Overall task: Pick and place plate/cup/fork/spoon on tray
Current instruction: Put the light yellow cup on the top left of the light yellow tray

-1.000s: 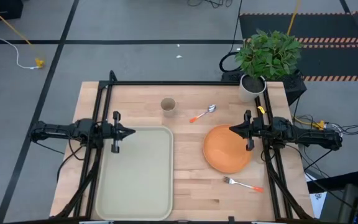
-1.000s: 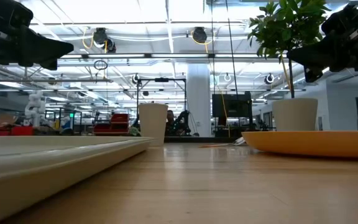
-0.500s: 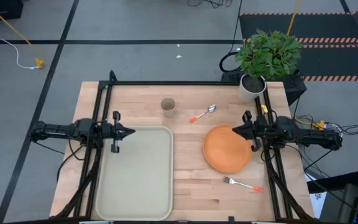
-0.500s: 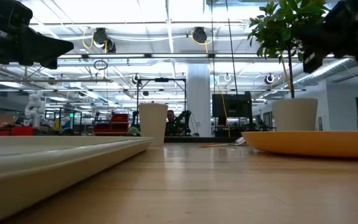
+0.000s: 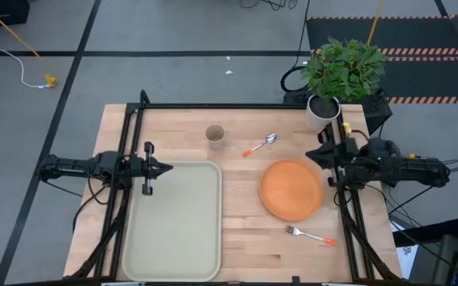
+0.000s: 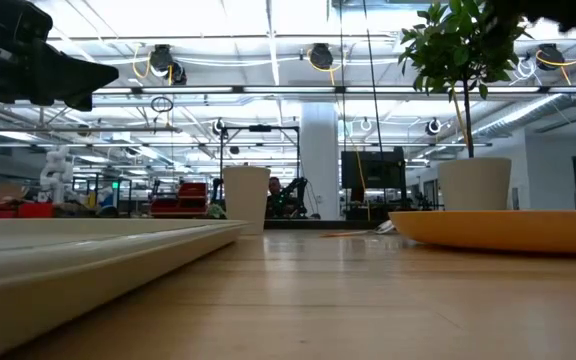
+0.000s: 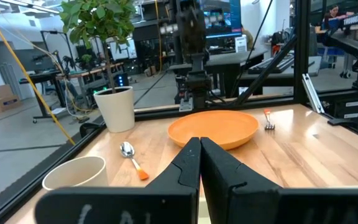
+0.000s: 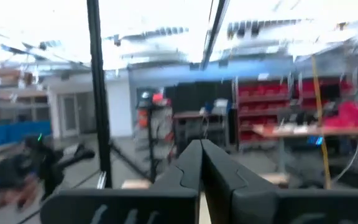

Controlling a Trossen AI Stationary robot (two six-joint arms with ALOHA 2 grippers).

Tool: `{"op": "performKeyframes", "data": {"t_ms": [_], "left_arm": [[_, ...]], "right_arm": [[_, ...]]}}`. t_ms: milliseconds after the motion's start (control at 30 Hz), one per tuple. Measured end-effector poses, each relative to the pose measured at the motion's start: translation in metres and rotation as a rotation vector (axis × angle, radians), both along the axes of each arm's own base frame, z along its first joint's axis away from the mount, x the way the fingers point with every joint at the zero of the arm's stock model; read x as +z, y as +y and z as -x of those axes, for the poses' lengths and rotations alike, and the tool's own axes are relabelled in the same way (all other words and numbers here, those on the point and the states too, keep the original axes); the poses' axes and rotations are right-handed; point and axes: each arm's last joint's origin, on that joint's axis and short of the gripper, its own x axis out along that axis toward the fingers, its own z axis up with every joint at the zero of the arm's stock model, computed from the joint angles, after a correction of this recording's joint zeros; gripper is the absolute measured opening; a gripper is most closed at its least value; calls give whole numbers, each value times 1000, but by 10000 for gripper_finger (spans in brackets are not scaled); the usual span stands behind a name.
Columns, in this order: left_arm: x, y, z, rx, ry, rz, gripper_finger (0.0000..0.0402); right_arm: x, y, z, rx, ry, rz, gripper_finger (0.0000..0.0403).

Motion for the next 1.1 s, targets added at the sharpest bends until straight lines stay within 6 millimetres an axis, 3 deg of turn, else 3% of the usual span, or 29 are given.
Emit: {"op": "performKeyframes", "data": {"t_ms": [300,500,667,867,1100], "left_arm": [[0,0,0,8,-1,-2,15],[0,0,0,3,-2,73,15],[0,0,0,-1,-3,121,15],[-1,0,0,-1,5,134,15],[-1,0,-1,-1,15,150,15]], "right_arm": [[77,-3,-46,-19,24,45,0],[129,-8,-91,-90,104,79,0],[160,-14,-132,-219,247,107,0],[167,-29,-186,-268,424,129,0],[140,-63,-238,-327,678,108,0]]}}
